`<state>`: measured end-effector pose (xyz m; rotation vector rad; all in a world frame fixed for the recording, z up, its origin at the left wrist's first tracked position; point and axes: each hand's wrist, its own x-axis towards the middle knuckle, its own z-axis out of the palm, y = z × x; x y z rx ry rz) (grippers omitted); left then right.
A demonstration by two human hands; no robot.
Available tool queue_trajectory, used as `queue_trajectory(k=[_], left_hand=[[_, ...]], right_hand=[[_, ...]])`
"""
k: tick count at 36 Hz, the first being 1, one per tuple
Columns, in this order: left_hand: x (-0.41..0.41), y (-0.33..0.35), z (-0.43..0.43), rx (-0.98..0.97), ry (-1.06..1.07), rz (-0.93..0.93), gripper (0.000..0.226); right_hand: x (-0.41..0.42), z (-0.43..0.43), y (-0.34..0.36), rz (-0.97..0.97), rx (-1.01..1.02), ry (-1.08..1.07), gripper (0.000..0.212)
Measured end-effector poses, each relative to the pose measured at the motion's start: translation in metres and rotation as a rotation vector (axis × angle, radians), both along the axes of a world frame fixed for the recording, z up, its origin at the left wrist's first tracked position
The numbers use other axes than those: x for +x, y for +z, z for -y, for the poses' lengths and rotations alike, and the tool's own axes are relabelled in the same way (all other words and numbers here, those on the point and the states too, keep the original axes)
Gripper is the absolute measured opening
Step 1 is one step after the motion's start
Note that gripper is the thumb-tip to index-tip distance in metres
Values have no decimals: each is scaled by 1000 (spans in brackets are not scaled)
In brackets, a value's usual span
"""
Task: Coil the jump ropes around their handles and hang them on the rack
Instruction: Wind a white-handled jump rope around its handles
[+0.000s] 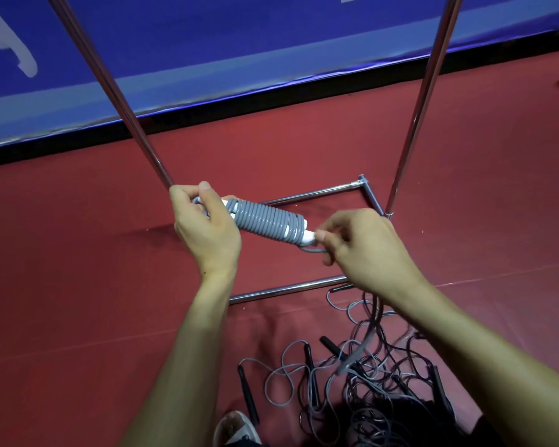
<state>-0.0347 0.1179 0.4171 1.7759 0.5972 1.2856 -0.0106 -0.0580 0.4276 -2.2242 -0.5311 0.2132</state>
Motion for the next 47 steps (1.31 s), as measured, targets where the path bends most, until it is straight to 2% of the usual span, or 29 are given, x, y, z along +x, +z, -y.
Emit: queue_trajectory(k=[3, 5, 9, 10, 13, 15, 18, 22, 28, 36, 39, 47], left_hand=[[0, 1, 0, -7, -31, -2, 14], [0, 2, -1, -2, -46, 11, 16], [-1, 6, 0, -1, -73, 22, 13], [-1, 5, -1, -4, -84, 22, 13], [0, 3, -4, -18, -93, 26, 19], [0, 3, -5, -7, -98, 10, 25], [-2, 5, -3, -33, -111, 13, 22], [-1, 4, -8, -65, -153, -2, 29], [-1, 7, -6, -104, -259, -1, 26], [-2, 18, -1, -134, -436, 46, 20], [-1, 19, -2, -99, -397, 16, 23], [0, 17, -4, -292, -467, 105, 17]], right_hand=[[6, 3, 5, -169, 194, 25, 13], [10, 5, 8, -262, 300, 12, 6], [13, 9, 13, -299, 251, 81, 13], [13, 10, 14, -257, 211, 107, 15], [16, 11, 13, 32, 3, 181, 11], [16, 12, 14, 161, -47, 265, 11], [19, 13, 14, 275, -57, 339, 9], [24, 16, 13, 332, -29, 419, 3], [28, 22, 17, 191, -22, 450, 9], [26, 29, 25, -204, 230, 468, 5], [25, 30, 25, -258, 276, 483, 7], [26, 30, 23, -291, 322, 466, 10]])
